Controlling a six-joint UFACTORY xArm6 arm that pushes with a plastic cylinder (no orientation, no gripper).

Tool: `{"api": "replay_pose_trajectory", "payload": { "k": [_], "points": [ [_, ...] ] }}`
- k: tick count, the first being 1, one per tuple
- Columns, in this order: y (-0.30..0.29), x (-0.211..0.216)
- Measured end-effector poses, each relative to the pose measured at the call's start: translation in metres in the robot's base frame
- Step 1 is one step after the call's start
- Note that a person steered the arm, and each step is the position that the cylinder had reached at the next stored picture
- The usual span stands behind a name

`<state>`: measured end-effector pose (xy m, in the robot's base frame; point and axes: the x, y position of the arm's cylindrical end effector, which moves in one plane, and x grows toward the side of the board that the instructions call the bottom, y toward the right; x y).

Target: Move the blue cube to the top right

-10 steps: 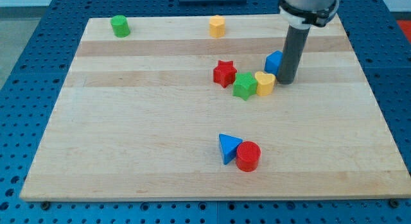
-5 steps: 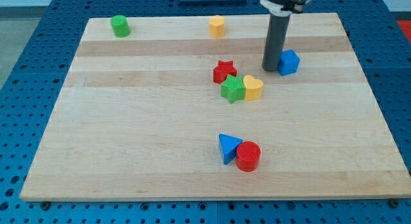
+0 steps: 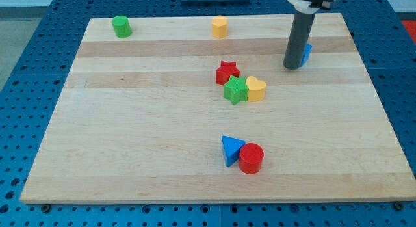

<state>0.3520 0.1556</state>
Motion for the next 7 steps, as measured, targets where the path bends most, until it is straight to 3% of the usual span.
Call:
{"api": "replay_pose_trajectory", "payload": {
  "k": [4,7],
  "points": [
    [0.030,-0.055],
    [0.032,-0.068]
  ]
}}
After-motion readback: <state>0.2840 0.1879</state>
